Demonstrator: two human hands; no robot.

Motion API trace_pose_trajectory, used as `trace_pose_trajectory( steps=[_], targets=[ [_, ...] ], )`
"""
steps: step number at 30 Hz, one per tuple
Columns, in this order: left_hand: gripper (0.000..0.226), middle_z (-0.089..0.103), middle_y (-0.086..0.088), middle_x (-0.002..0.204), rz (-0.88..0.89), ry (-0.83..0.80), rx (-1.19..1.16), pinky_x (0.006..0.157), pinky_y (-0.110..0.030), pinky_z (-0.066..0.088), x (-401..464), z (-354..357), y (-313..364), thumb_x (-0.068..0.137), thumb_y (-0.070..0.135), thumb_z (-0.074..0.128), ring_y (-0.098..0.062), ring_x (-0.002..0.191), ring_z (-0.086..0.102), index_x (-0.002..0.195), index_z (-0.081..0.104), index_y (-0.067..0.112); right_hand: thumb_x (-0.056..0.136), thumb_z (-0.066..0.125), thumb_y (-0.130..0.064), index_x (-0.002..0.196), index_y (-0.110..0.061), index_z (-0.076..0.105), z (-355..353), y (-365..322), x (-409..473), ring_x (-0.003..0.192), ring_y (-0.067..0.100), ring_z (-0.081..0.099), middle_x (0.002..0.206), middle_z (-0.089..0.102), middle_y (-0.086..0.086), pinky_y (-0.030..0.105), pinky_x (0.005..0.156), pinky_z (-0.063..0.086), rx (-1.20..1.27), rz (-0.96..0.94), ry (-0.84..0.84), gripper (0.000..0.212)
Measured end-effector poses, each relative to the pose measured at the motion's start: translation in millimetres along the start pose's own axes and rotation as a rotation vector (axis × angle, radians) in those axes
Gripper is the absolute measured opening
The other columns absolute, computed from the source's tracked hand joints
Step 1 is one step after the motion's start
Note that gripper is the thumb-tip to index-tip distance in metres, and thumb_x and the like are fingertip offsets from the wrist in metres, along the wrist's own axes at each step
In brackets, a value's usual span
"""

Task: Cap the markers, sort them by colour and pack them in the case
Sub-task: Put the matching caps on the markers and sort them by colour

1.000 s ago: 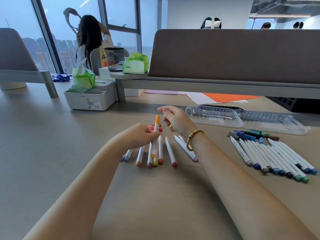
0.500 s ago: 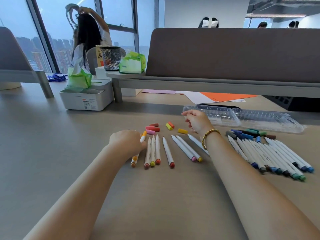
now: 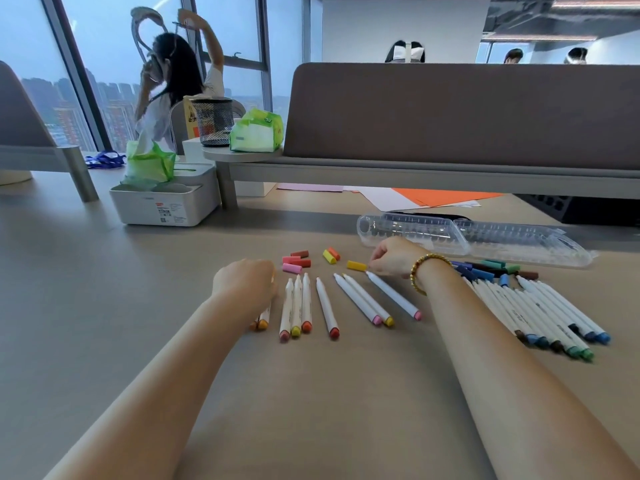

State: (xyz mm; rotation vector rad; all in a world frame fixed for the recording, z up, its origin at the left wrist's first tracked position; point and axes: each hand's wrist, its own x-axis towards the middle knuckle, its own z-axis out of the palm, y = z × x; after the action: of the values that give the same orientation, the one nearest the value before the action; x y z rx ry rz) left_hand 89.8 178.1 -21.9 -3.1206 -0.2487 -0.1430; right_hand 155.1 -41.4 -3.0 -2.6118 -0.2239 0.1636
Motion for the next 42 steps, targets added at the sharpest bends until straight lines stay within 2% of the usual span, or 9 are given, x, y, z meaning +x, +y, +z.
trace_pose_trajectory(
  steps=[4, 9, 19, 21, 27, 32, 35, 38, 42],
  targets=[
    [0.017, 0.054, 0.0, 0.086, 0.006, 0.14, -0.168, 0.067, -0.026, 0.044, -2.0, -3.5, 0.9, 0.097, 0.027, 0.042, -0.02, 0.083, 0.055, 0.097, 0.055, 0.016, 0.09, 0.06, -0.032, 0.108, -0.006, 0.067, -3.6, -7.6, -5.9, 0.078, 0.013, 0.049, 0.112, 0.063, 0.01, 0.022, 0.057, 0.038, -0.169, 0.01, -0.126, 0.033],
    [0.016, 0.059, -0.001, 0.097, 0.047, 0.147, -0.253, 0.07, -0.027, 0.048, -5.6, -5.2, 8.5, 0.096, 0.028, 0.045, -0.018, 0.084, 0.055, 0.101, 0.056, 0.019, 0.087, 0.059, -0.043, 0.109, -0.009, 0.065, -3.6, -16.3, -9.7, 0.087, 0.017, 0.051, 0.102, 0.06, 0.004, 0.026, 0.068, 0.041, -0.342, -0.008, -0.224, 0.041],
    [0.02, 0.057, 0.002, 0.084, 0.082, 0.109, -0.363, 0.063, -0.022, 0.043, -8.7, -2.9, 16.7, 0.096, 0.033, 0.045, -0.012, 0.072, 0.052, 0.095, 0.058, 0.018, 0.09, 0.052, -0.037, 0.076, -0.01, 0.048, 5.1, -36.2, -15.7, 0.077, 0.018, 0.051, 0.083, 0.052, 0.003, 0.026, 0.062, 0.041, -0.457, 0.012, -0.233, 0.031],
    [0.018, 0.053, 0.004, 0.076, 0.075, 0.104, -0.467, 0.057, -0.022, 0.039, -6.6, -0.5, 16.6, 0.095, 0.033, 0.047, -0.01, 0.065, 0.047, 0.09, 0.056, 0.019, 0.091, 0.05, -0.038, 0.078, -0.012, 0.048, -4.1, -33.0, -16.4, 0.069, 0.017, 0.046, 0.076, 0.046, 0.002, 0.026, 0.059, 0.037, -0.323, 0.028, -0.19, 0.029],
    [0.03, 0.064, 0.003, 0.076, 0.085, -0.064, -0.958, 0.05, -0.014, 0.04, -10.1, -8.3, 30.7, 0.1, 0.029, 0.035, -0.005, 0.059, 0.05, 0.083, 0.059, 0.022, 0.096, 0.046, -0.021, 0.073, -0.009, 0.053, -8.3, -38.8, -9.0, 0.045, 0.006, 0.035, 0.058, 0.046, -0.001, 0.012, 0.032, 0.023, 0.687, 0.024, -0.199, 0.027],
    [0.027, 0.066, 0.006, 0.076, 0.066, -0.19, -1.076, 0.053, -0.015, 0.039, -17.6, -14.5, 30.5, 0.099, 0.033, 0.04, -0.006, 0.062, 0.047, 0.09, 0.063, 0.021, 0.096, 0.051, -0.024, 0.083, -0.006, 0.059, 14.3, -52.6, -6.4, 0.049, 0.006, 0.042, 0.066, 0.054, 0.001, 0.012, 0.034, 0.031, 0.808, -0.043, -0.213, 0.024],
    [0.025, 0.062, 0.003, 0.074, -0.011, -0.215, -1.111, 0.052, -0.015, 0.038, -15.6, -14.2, 27.3, 0.098, 0.029, 0.043, -0.006, 0.059, 0.045, 0.098, 0.063, 0.013, 0.094, 0.052, -0.035, 0.099, -0.006, 0.063, 19.4, -42.1, 3.2, 0.07, 0.013, 0.053, 0.082, 0.061, 0.003, 0.022, 0.057, 0.046, 0.595, -0.031, -0.014, 0.031],
    [0.024, 0.061, 0.001, 0.075, -0.062, -0.217, -1.113, 0.05, -0.015, 0.038, -12.8, -12.4, 25.4, 0.097, 0.029, 0.045, -0.006, 0.058, 0.045, 0.103, 0.06, 0.011, 0.095, 0.049, -0.029, 0.11, -0.009, 0.063, 27.9, -14.4, 17.0, 0.106, 0.028, 0.053, 0.113, 0.06, 0.013, 0.037, 0.088, 0.046, 0.0, -0.012, 0.3, 0.028],
    [0.023, 0.06, 0.002, 0.071, -0.07, -0.206, -1.087, 0.048, -0.015, 0.037, -9.4, -11.2, 26.0, 0.098, 0.028, 0.044, -0.007, 0.057, 0.043, 0.106, 0.057, 0.011, 0.09, 0.053, -0.042, 0.11, -0.02, 0.064, 37.0, 0.4, 23.0, 0.119, 0.03, 0.038, 0.126, 0.049, 0.01, 0.036, 0.094, 0.037, -0.338, 0.025, 0.245, 0.032]
  ],
)
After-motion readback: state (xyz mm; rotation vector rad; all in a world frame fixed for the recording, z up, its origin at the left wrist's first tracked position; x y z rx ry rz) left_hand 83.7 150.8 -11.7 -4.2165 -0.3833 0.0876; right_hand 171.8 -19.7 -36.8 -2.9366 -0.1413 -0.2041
